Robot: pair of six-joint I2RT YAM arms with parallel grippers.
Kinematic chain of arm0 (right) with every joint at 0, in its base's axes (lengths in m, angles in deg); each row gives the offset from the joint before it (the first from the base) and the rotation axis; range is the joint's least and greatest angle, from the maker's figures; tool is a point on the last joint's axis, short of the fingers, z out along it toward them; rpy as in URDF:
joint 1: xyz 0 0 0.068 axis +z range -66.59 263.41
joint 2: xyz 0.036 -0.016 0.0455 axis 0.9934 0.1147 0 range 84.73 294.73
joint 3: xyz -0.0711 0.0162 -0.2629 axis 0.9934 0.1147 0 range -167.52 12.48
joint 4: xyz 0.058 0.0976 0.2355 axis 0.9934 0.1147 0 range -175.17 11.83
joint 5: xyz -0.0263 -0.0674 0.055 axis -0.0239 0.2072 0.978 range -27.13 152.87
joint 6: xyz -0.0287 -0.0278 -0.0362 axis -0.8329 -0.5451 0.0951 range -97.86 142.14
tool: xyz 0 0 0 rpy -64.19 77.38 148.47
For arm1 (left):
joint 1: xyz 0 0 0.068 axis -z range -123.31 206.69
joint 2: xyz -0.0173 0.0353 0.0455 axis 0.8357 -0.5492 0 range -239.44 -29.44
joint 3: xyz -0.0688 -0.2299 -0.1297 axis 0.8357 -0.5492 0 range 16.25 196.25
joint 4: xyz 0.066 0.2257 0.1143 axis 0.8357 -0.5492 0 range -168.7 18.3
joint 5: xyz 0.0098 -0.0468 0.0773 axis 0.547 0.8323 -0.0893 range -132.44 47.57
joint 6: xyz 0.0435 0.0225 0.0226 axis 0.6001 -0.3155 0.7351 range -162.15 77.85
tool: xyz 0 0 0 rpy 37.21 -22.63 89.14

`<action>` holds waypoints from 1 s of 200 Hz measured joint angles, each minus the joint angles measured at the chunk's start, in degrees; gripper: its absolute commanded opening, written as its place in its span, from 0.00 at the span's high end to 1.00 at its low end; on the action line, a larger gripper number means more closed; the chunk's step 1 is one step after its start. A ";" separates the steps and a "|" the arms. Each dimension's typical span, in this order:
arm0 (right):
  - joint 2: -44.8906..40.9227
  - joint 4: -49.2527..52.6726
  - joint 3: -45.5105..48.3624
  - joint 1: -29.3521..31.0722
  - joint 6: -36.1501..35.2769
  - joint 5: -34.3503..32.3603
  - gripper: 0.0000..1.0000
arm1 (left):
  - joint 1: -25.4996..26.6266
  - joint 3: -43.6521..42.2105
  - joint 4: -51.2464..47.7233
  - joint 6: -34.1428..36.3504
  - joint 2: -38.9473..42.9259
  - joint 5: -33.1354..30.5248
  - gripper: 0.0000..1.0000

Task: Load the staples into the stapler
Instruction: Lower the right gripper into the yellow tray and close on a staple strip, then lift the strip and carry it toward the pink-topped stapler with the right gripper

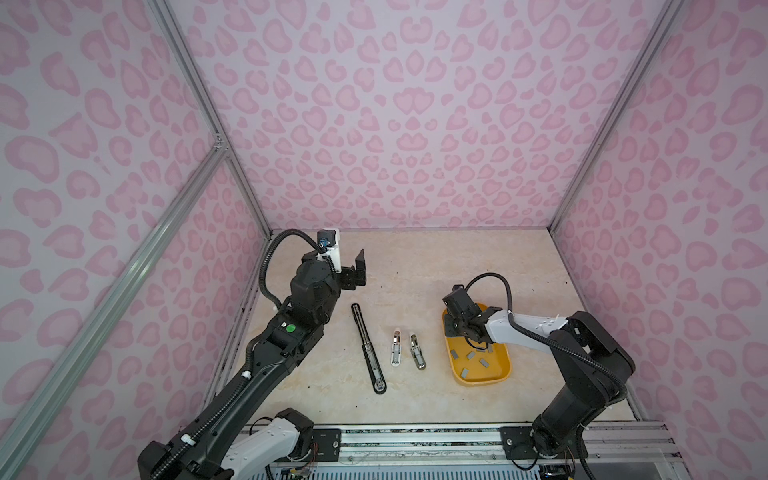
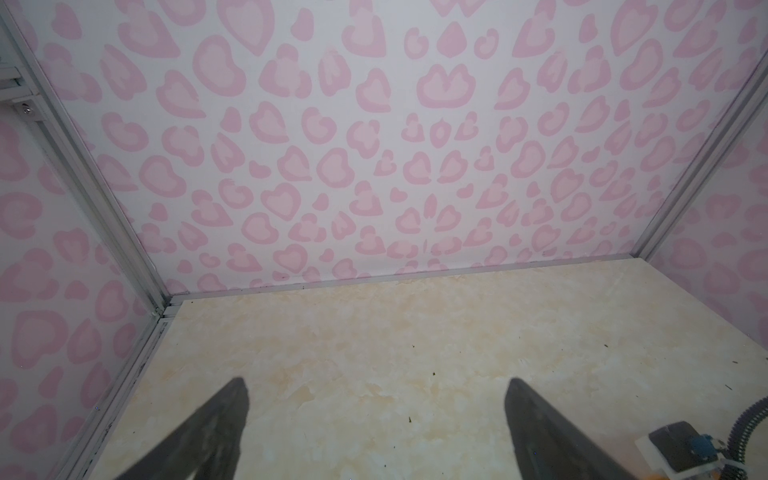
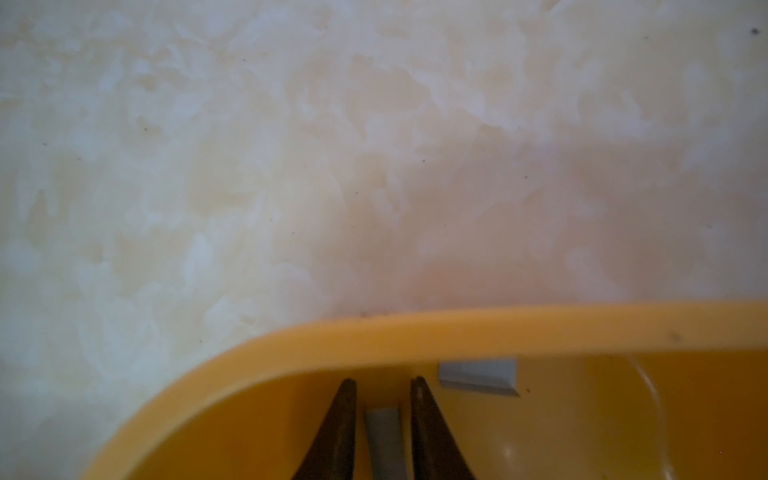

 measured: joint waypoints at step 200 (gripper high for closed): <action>-4.57 5.20 0.31 -0.11 0.09 2.21 0.94 | 0.00 0.07 -1.64 -5.33 1.90 2.60 0.03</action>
